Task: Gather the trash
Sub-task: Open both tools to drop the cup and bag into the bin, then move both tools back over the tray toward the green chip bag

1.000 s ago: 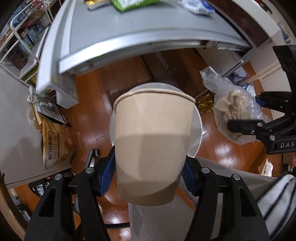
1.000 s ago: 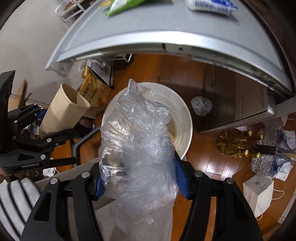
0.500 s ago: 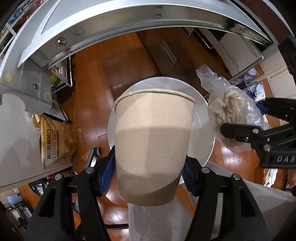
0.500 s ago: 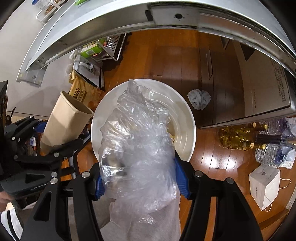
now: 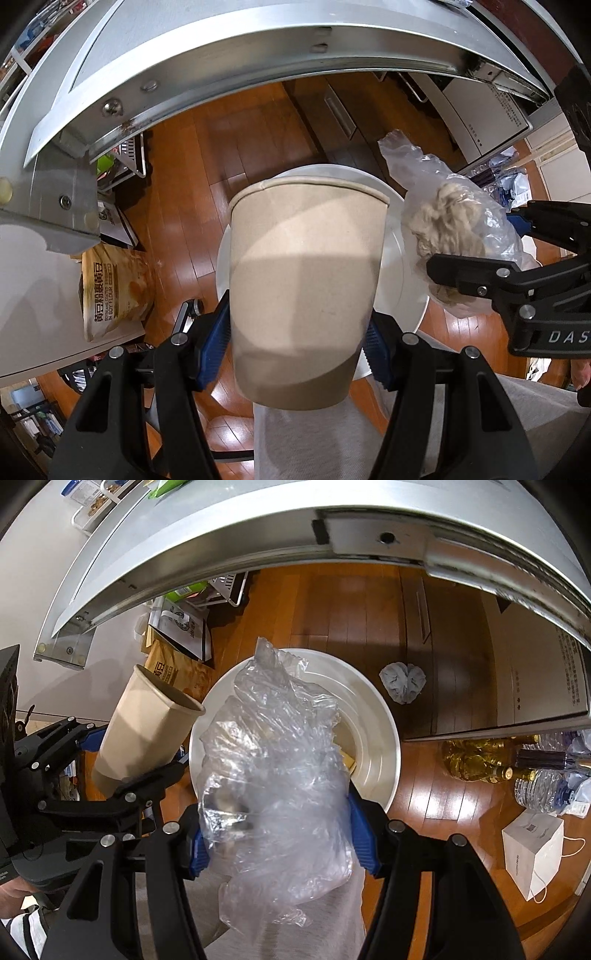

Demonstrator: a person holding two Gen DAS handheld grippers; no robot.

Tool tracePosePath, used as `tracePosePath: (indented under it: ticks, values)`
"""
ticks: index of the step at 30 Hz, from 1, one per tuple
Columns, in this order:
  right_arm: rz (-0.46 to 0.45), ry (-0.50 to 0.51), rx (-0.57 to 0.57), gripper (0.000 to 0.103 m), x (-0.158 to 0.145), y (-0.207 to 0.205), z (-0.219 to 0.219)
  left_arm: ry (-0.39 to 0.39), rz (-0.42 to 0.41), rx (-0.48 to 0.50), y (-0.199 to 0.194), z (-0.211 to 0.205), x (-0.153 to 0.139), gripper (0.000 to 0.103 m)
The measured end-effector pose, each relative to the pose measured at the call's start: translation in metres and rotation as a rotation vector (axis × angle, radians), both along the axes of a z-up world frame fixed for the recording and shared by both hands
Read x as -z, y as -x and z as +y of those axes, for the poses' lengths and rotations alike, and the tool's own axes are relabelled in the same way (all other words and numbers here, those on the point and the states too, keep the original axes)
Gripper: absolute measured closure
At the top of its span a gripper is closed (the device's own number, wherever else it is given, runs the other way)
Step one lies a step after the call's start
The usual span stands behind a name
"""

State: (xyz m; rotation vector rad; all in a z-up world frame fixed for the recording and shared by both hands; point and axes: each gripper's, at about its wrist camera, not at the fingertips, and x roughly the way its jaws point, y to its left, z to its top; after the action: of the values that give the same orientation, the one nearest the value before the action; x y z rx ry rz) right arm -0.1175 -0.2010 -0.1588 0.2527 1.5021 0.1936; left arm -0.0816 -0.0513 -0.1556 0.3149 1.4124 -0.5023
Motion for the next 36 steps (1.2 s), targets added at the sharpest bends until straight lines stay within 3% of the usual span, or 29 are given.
tracePosePath:
  ticks: [12, 14, 17, 22, 30, 36]
  values:
    - [0.008, -0.010, 0.021, 0.035, 0.002, -0.002, -0.001, 0.004, 0.019, -0.020, -0.004, 0.002, 0.002, 0.038]
    - [0.006, -0.014, 0.027, 0.031, 0.002, -0.003, -0.002, 0.004, 0.024, -0.016, -0.005, 0.000, 0.002, 0.035]
    - [0.003, -0.018, 0.033, 0.026, 0.001, -0.003, -0.002, 0.007, 0.007, -0.013, -0.005, 0.000, -0.001, 0.020]
    - [-0.003, -0.024, 0.046, 0.024, -0.004, -0.003, -0.006, 0.013, 0.004, -0.010, -0.006, 0.001, -0.004, 0.019]
    - [-0.053, -0.027, 0.075, 0.012, -0.036, 0.008, -0.019, 0.017, -0.026, 0.011, 0.003, 0.008, -0.022, 0.019]
    - [-0.124, 0.016, 0.076, 0.010, -0.076, 0.015, -0.028, 0.062, -0.039, -0.015, 0.005, 0.015, -0.048, 0.019]
